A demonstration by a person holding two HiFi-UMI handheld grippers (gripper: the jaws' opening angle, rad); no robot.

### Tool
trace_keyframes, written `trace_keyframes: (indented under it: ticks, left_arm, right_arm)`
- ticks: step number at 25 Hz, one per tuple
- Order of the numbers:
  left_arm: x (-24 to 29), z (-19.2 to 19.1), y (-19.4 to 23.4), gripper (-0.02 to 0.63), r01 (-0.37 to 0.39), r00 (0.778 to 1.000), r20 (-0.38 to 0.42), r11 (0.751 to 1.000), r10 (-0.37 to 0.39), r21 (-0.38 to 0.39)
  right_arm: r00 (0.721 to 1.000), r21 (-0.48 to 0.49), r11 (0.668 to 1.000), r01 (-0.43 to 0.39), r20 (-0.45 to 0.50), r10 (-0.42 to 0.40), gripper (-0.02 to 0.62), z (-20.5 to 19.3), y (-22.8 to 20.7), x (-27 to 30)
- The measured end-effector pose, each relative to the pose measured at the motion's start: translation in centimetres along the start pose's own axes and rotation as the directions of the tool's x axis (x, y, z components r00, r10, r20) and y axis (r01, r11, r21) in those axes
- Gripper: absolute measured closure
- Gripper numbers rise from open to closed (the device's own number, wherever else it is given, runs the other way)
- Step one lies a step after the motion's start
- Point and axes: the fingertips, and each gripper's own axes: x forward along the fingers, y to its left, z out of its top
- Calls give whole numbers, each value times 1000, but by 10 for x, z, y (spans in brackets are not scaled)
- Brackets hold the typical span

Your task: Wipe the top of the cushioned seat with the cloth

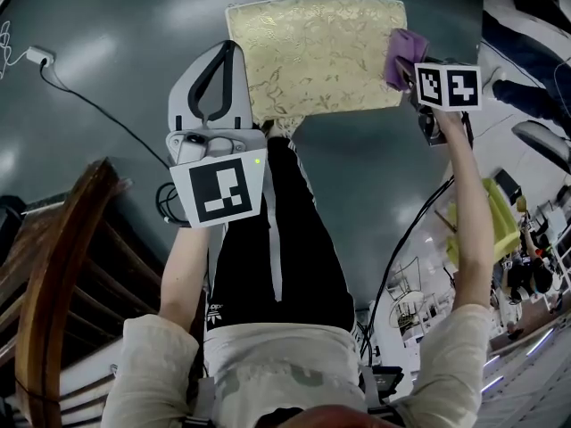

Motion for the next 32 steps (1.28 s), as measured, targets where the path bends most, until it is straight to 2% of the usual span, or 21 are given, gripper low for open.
trace_keyframes:
  ticks: [7,15,18,20,22,25,27,29,32]
  left_arm:
    - [-2,-4,5,598,-17,1000,1,1000,17,-4]
    - [-10,-7,9,598,-28,1000,2,1000,28,-1]
    - [-15,-6,11,598,-29,1000,6,1000,29,0]
    - [-17,-8,13,598,-35,999,8,999,35,-7]
    - [-20,-10,16,600,-47,999,7,999,47,-17]
    - [-25,-11,16,598,-52,999,5,998,52,-20]
    - [-27,-10,16,598,-53,999,7,998,53,-17]
    - [-29,-10,18,598,-57,998,6,998,57,-10]
    - [-32,-13,20,598,-74,997,-1,997,74,-19]
  right_arm:
    - [1000,51,999,-6,10,6,498,-2,-5,4]
    - [999,48,998,33,8,-33,498,-2,-5,4]
    - [999,54,998,33,36,-35,499,4,10,-8]
    - [995,34,999,-35,93,32,499,15,45,-22]
    - [976,-2,988,-156,152,154,499,29,98,-36]
    - [920,-66,939,-338,187,344,499,39,182,-48]
    - [883,-101,900,-424,177,436,499,39,228,-48]
    - [857,-120,873,-473,168,488,499,34,262,-38]
    - [838,-130,850,-510,146,525,499,22,301,-16]
